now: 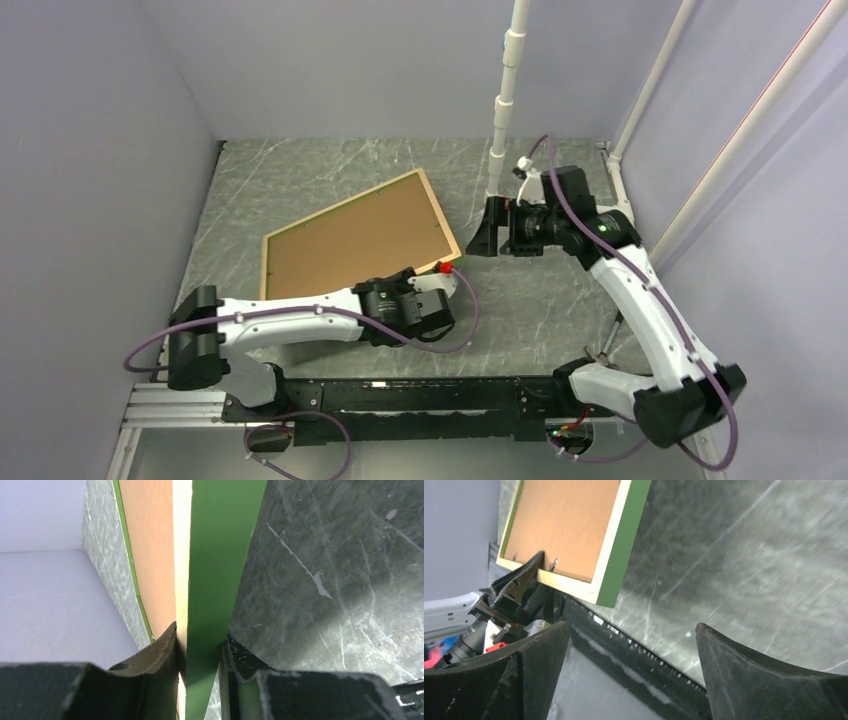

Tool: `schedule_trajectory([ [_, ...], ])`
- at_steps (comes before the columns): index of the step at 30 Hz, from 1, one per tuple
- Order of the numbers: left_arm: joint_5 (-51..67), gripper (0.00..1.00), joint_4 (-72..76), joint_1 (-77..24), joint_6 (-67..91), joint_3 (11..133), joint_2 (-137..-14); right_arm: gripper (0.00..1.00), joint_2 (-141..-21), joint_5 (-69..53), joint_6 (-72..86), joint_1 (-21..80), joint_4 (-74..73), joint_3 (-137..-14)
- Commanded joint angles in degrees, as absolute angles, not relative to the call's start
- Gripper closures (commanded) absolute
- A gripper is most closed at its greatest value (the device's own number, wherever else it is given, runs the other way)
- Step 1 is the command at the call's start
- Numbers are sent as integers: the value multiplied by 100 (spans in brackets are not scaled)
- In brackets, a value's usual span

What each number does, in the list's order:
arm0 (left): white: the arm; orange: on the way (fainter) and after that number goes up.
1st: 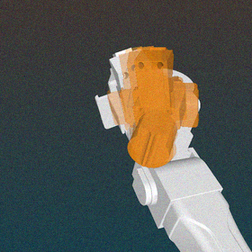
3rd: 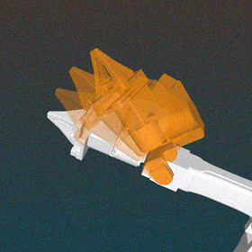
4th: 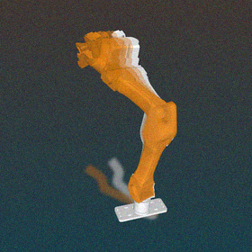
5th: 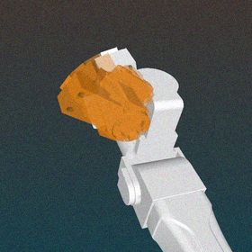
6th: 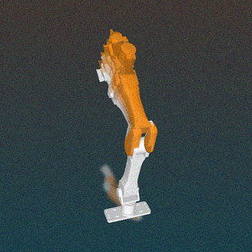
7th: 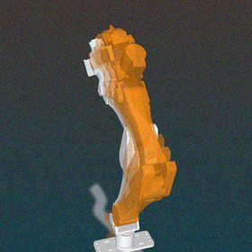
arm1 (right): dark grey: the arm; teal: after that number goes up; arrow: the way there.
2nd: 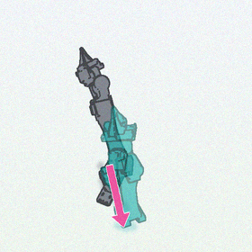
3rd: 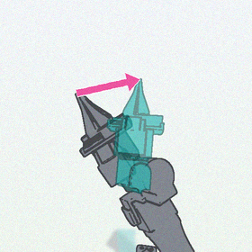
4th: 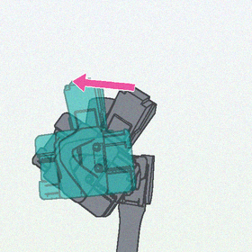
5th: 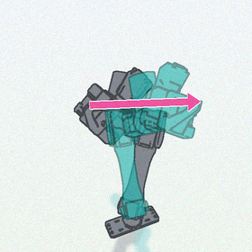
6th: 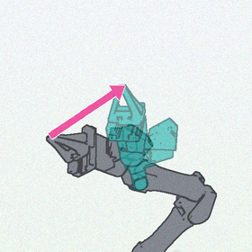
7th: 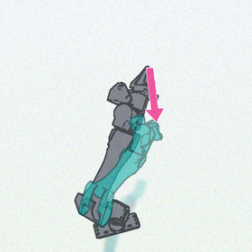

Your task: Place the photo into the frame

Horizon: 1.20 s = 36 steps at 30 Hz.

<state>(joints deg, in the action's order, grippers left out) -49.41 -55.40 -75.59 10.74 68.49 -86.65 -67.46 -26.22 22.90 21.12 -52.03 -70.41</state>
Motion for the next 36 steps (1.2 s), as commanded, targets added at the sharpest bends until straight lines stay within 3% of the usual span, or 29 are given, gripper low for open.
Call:
schedule_trajectory([
  [1,-4708,100,-5292,-7603,1323,7200,-7879,0,-6145,-2031,1865,2089,-4569,-7473],
  [7,-4298,100,-5449,-7611,1244,7233,-7339,0,-5868,-2166,1389,2092,-3539,-7291],
  [20,-3364,100,-5771,-7607,1227,7185,-6316,1,-4664,-3633,455,2097,788,-4814],
  [31,-2606,100,-5866,-7611,1362,7144,-5962,0,-4387,-5481,-3430,2374,-138,-4962],
  [36,-2555,100,-5892,-7611,1438,7187,-6051,1,-4547,-6551,-3893,2497,-208,-4973],
])
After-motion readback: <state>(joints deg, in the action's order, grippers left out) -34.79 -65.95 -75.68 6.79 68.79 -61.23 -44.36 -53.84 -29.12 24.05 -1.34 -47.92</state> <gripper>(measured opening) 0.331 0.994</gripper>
